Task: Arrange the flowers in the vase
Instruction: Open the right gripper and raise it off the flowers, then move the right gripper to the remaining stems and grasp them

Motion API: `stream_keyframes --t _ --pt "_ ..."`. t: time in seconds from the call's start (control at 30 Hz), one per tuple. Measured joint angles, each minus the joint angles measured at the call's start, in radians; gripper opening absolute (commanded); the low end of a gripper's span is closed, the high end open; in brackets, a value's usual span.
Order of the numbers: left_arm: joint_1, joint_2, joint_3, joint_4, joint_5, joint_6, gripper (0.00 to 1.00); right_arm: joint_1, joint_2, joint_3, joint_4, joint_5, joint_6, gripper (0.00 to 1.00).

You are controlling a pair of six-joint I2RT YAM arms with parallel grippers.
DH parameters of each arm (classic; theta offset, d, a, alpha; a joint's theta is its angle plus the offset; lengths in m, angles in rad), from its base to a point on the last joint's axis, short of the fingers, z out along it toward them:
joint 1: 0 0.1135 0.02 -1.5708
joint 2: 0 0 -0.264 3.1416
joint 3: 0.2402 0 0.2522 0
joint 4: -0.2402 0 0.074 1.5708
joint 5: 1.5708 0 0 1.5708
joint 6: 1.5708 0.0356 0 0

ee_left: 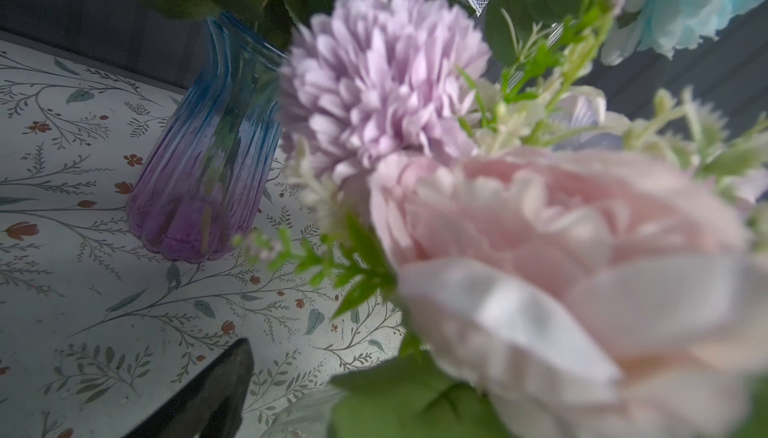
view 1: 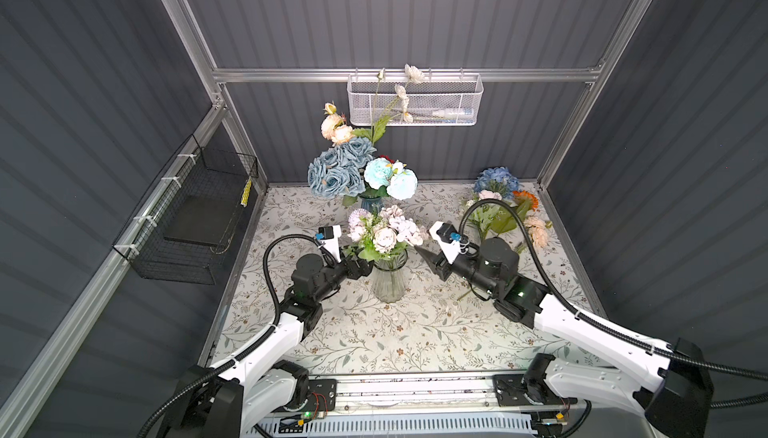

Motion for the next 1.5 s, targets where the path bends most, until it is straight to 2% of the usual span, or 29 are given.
stream_keyframes --t 0.23,0.43,0.63,0.8,1.13,1.5 --pt "0.000 -0.001 0.011 -0.001 -0.007 0.001 0.99 -0.173 -0.055 -0.002 -0.070 0.044 0.094 0.58" --pt "0.000 -0.001 0.023 -0.003 -0.007 0.005 0.99 -0.328 -0.025 -0.002 -0.208 0.089 0.195 0.58" --pt "0.000 -0.001 0.026 -0.004 -0.010 0.007 0.99 -0.492 0.115 0.023 -0.346 0.074 0.300 0.57" --pt "0.000 -0.001 0.031 -0.008 -0.010 0.008 1.00 -0.594 0.317 0.158 -0.468 0.040 0.368 0.53" --pt "0.000 -0.001 0.032 -0.008 -0.011 0.008 0.99 -0.612 0.612 0.421 -0.618 0.042 0.389 0.48" --pt "0.000 0.000 0.039 -0.011 -0.011 0.013 0.99 -0.612 0.731 0.434 -0.662 0.047 0.435 0.38"
